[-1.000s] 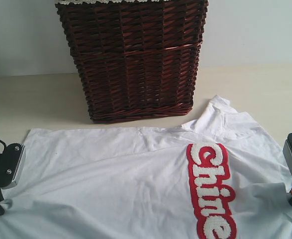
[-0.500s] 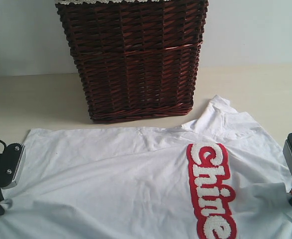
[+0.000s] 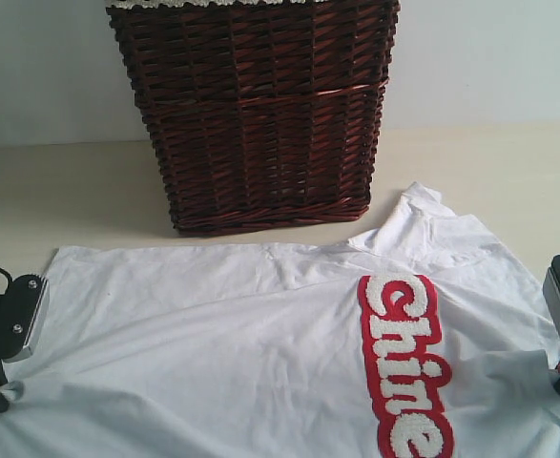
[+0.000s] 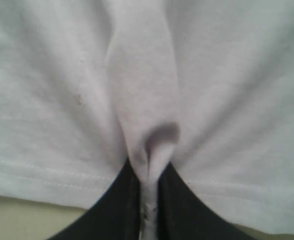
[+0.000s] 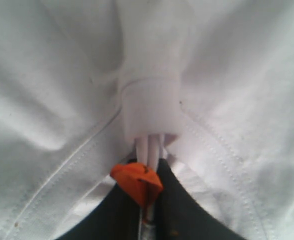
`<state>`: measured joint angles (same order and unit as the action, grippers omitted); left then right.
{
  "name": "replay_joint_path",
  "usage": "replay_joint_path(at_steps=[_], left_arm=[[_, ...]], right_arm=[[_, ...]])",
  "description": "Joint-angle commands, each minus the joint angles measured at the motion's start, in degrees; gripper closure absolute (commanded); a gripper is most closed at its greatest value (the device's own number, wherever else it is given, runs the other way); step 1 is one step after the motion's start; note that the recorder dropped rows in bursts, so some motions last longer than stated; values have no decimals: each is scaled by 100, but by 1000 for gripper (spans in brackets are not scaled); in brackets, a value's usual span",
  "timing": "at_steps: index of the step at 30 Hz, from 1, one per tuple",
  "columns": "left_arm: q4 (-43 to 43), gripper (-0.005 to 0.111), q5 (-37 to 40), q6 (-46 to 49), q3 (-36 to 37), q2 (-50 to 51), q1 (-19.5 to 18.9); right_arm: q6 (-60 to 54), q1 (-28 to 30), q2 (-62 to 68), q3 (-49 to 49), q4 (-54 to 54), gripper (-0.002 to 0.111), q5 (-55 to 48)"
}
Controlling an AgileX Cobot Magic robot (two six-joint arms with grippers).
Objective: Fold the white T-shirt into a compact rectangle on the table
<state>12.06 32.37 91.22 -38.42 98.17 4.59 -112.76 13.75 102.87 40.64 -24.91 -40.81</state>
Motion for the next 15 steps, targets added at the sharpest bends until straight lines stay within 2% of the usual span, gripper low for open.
replay_joint_path(at_steps=[1, 15], left_arm=[[-69, 107, -221, 3, 57, 53, -5], [-69, 107, -219, 3, 57, 53, -5]], right_arm=[[23, 26, 247, -92, 340, 108, 304], [5, 26, 247, -92, 234, 108, 294]])
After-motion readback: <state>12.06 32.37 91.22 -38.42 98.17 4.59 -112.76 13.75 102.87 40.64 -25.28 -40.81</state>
